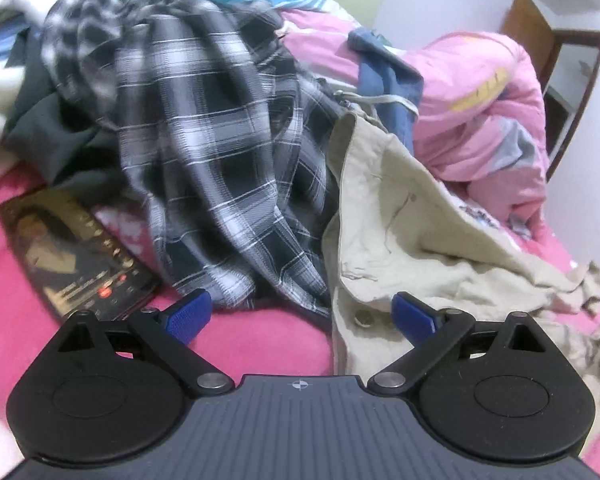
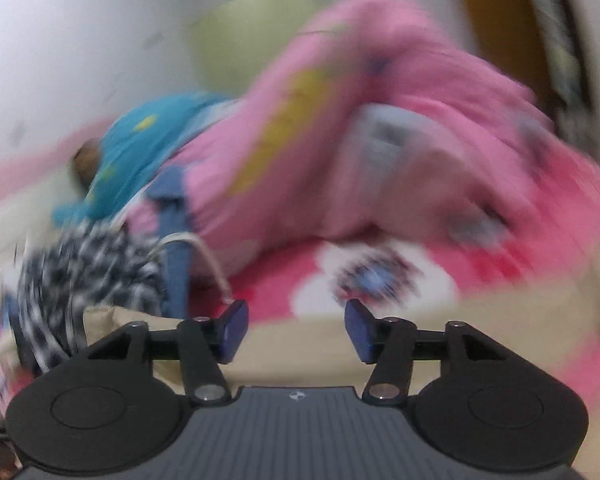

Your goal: Fold clothes

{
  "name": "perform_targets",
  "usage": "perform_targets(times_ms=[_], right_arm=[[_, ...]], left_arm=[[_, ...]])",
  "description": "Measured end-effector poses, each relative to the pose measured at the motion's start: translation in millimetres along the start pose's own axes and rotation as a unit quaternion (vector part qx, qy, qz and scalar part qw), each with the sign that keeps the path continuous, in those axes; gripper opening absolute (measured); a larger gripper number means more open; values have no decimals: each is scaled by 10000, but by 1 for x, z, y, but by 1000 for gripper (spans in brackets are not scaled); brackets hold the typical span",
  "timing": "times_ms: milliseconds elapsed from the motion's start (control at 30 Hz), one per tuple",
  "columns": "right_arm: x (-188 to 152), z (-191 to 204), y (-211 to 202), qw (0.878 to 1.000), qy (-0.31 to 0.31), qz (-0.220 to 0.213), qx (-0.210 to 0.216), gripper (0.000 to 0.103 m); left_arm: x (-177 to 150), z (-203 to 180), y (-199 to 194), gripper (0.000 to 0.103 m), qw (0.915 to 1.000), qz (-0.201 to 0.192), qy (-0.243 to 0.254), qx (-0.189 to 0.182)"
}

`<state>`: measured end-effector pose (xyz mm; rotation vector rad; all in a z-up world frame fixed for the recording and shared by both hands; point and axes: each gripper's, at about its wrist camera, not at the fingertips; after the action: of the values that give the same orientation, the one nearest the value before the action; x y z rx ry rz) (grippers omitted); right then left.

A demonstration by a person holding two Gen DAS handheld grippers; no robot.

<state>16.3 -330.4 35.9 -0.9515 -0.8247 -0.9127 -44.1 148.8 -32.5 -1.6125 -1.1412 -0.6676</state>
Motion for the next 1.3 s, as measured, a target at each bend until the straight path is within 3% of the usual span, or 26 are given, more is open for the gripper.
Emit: perform_targets(times_ms=[67, 167, 233, 333, 467, 533, 700, 767, 800, 867, 933, 967, 1033, 1100, 1133, 1167, 1233, 1300], right_arm=[[-21, -33, -45, 9964, 727, -118, -420, 63], [-56, -84, -103, 9779, 1742, -253, -1128, 65], [-78, -120, -137, 9546, 2417, -357, -1704, 65], [-96, -170, -167, 9132, 3234, -649, -2394, 67], [-106, -215, -171, 8841, 3750, -886, -2643, 65], [-110, -228, -169, 8771, 3898, -992, -2625, 65], [-112, -244, -174, 8362, 4507, -1436, -2773, 64], [-102, -247, -177, 8411, 4105, -1587, -3144, 65], [-95, -248, -172, 8508, 3688, -1451, -3451, 65], [-81, -251, -161, 8633, 2790, -1135, -4049, 82], [-81, -259, -142, 8765, 2378, -519, -4154, 83], [-84, -257, -137, 8847, 2290, -425, -4038, 82], [-85, -242, -132, 9097, 1835, -271, -3714, 71], [-90, -228, -130, 9268, 1570, -121, -3411, 47], [-92, -223, -127, 9334, 1496, 9, -3261, 20], [-94, -219, -124, 9395, 1425, 140, -3111, 6], [-90, -208, -124, 9447, 1033, 208, -3106, 5], [-70, -191, -130, 9438, 360, 12, -3286, 4]], left_arm=[[-1, 2, -4, 98, 9993, 239, -175, -231], [-5, 2, -7, 98, 9944, 714, -422, -652], [-14, -2, -5, 98, 9897, 1080, -489, -808], [-26, -11, -5, 98, 9879, 1321, -429, -695], [-35, -19, -12, 97, 9887, 1320, -448, -542], [-37, -20, -17, 96, 9882, 1350, -498, -519], [-43, -27, -24, 83, 9881, 1449, -341, -382], [-44, -29, -25, 79, 9885, 1453, -251, -340], [-44, -30, -26, 78, 9885, 1458, -216, -325], [-45, -32, -26, 75, 9890, 1449, -77, -279], [-47, -34, -26, 74, 9894, 1431, 26, -249], [-49, -35, -27, 74, 9896, 1416, 58, -238], [-50, -36, -27, 74, 9902, 1377, 102, -216], [-52, -36, -26, 74, 9904, 1363, 120, -191], [-53, -36, -25, 74, 9905, 1360, 135, -178], [-54, -37, -24, 75, 9905, 1356, 164, -173], [-53, -37, -24, 75, 9904, 1360, 191, -187], [-52, -36, -25, 74, 9902, 1366, 189, -214]])
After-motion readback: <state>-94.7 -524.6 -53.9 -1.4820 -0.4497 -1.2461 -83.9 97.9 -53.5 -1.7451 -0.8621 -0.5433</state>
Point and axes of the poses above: each gripper's, at about its wrist camera, not at the fingertips, and y roughly the way its jaws point, z to its left, x to its top, and after that the axes turned 10 degrees about -z, right-handed
